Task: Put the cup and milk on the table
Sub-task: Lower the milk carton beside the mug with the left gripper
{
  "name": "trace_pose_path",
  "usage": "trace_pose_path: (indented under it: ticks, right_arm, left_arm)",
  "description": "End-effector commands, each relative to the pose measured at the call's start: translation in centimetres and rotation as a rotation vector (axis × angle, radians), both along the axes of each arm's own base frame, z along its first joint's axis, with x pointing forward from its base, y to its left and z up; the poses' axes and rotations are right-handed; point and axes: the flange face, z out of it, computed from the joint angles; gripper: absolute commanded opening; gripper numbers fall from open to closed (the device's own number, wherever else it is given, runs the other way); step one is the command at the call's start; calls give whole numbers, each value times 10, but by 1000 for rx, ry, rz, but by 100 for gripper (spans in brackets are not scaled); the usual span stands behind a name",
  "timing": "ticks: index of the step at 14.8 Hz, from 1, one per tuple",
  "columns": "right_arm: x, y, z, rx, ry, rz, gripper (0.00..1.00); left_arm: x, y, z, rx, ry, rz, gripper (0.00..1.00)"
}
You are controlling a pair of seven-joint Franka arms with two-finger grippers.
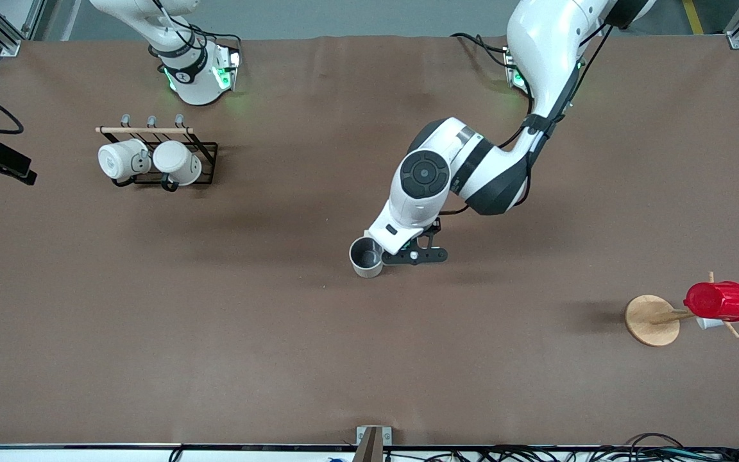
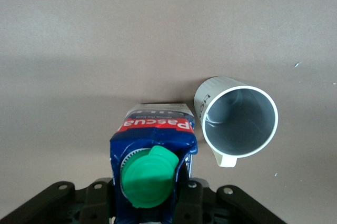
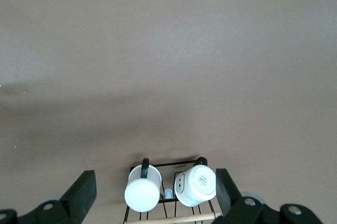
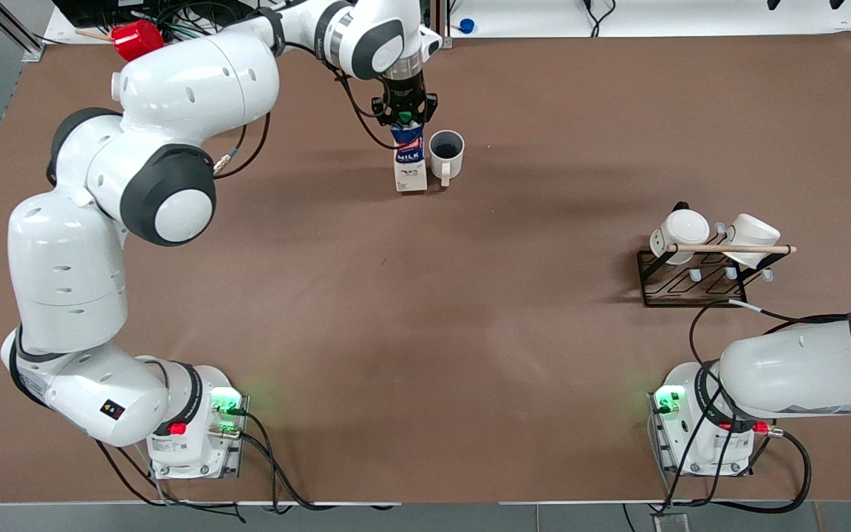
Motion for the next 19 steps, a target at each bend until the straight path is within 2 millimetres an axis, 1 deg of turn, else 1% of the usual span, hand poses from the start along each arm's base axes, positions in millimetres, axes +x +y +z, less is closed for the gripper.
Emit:
trace_pose_path:
  ticks: [1,4,6,8,9,10,11,12,13,14,16,17,18,19]
  right_arm:
    - [-4,1,0,21,-7,9,100]
    - [-5,0,0,22,-1,7,100]
    - [-5,0,0,22,3,7,100]
    - [-6,0,-1,22,6,6,100]
    - [-6,0,-1,22,6,6,100]
    - [-5,0,-1,22,5,6,100]
    - [-5,0,-1,22,5,6,100]
    - [-5,0,-1,22,5,6,100]
    - [-6,0,-1,22,6,6,100]
    - [-6,0,-1,22,6,5,100]
    - [-6,0,-1,22,6,5,100]
    - [-6,0,-1,22,6,5,100]
    - [-6,0,-1,22,6,5,100]
    - [-6,-2,-1,22,6,2,100]
  left_arm:
    - [6,-5,1,-4,-29,3,34]
    - [9,-4,-3,-11,-36,18,35]
    - [13,-5,-10,-21,-45,93,38]
    - [12,-8,-14,-29,-52,114,40]
    - [12,-8,-17,-27,-49,122,44]
    - [13,-8,-18,-27,-48,131,52]
    - [13,-8,-20,-25,-46,140,68]
    - [11,-10,-19,-25,-48,137,96]
    - [12,-10,-15,-27,-53,136,100]
    - [12,-8,-7,-26,-56,136,100]
    - [11,-3,22,-24,-67,134,100]
    - [11,5,42,-20,-68,140,100]
    - [10,13,70,-20,-80,142,100]
    - [15,32,95,-10,-88,164,100]
